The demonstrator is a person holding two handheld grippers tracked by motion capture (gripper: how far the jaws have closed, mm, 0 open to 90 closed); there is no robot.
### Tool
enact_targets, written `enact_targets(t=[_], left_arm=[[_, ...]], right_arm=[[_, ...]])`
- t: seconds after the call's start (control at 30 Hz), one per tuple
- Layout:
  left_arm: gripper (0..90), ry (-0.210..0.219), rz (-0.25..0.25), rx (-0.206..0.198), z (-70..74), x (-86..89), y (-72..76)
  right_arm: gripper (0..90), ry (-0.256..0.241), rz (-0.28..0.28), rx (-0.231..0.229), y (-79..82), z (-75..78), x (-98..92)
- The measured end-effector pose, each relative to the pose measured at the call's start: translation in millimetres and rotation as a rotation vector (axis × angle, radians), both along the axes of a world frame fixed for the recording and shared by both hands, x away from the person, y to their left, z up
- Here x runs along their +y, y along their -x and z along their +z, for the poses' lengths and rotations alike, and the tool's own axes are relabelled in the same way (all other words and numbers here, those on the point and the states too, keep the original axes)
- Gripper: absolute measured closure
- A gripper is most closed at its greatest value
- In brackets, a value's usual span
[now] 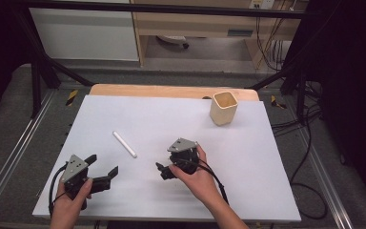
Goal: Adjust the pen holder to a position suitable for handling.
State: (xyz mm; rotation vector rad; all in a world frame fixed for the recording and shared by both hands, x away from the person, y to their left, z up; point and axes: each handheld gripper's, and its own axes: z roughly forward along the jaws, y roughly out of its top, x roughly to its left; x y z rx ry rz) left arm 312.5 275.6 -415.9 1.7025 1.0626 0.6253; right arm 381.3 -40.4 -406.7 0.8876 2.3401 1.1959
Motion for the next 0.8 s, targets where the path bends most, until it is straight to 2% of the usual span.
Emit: enact_targets(t=[0.03, 0.1, 0.3, 0.4, 0.53, 0.67, 0.8], left_arm=[[6.9, 0.000, 0.000, 0.000, 0.0, 0.0, 0.0], [6.8, 0.007, 0.016, 0.001, 0.5, 2.5, 1.6], [6.6, 0.000, 0.022, -0.008, 2.3, 2.4, 0.7], [6.6, 0.003, 0.026, -0.006, 3.1, 3.1, 0.2], [6.5, -0.004, 0.033, -0.011, 4.2, 3.8, -0.1], [6.4, 0.007, 0.040, -0.010, 4.7, 4.7, -0.5], [6.3, 0.015, 0.045, -0.007, 4.8, 6.1, -0.7]], right_arm=[[4.7, 0.000, 0.000, 0.000, 0.0, 0.0, 0.0], [4.7, -0.005, 0.002, 0.024, -8.1, -0.3, 12.8], [4.5, -0.009, 0.019, 0.045, -23.0, 0.0, 36.8], [4.6, 0.007, 0.031, 0.048, -28.3, -2.3, 45.6], [4.6, 0.016, 0.035, 0.051, -31.7, -4.5, 51.4], [5.3, 0.018, 0.035, 0.060, -34.6, -4.9, 58.7], [6.1, 0.002, 0.033, 0.064, -37.3, -3.8, 63.5]])
